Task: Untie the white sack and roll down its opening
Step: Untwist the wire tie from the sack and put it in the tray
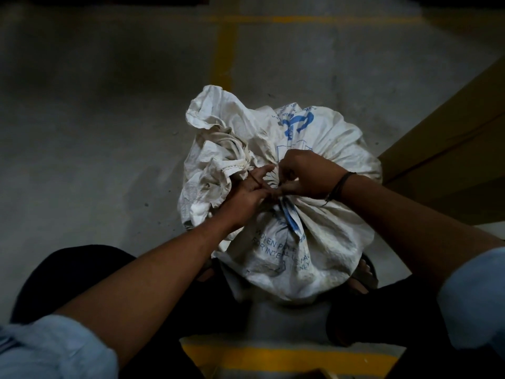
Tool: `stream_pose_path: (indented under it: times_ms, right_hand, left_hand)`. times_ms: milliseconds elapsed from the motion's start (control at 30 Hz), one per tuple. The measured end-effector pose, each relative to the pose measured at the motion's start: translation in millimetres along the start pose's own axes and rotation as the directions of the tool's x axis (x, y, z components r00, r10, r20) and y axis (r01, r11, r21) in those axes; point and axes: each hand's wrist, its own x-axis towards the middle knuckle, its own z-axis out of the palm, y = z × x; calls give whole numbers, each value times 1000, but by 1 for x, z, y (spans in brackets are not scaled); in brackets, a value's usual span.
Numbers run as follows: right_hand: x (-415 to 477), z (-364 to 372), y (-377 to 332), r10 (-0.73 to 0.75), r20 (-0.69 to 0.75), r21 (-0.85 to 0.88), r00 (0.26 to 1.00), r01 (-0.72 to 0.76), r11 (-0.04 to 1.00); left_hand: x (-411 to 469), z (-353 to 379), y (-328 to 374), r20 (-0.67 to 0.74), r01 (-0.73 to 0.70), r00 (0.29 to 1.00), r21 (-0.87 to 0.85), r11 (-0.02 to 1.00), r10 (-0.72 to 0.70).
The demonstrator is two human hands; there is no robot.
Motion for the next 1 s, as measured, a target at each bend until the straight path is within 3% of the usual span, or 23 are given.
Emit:
stream_pose_path:
  times_ms: [167,300,467,867,1000]
  right_hand:
    - [-2,8,6,162,-176,121,971,-142,982]
    - [-3,16,3,339,-251,277,907,-268,923]
    - [1,23,3,457,-263,386,850,-341,857]
    - [2,23,8,464,-226,431,857,-339,836]
    - [-1,16,6,368,-188,369,910,-282,886]
  left_hand:
    - [3,5,-6,-88,-50,995,67,997,56]
    - [11,14,4,-182,-10,983,-99,995,-9]
    - [16,25,16,-315,67,943,-139,988,-108]
    - [21,29,16,-364,124,912,-197,973,-190]
    - [24,33,11,-393,117,898,-221,968,-198]
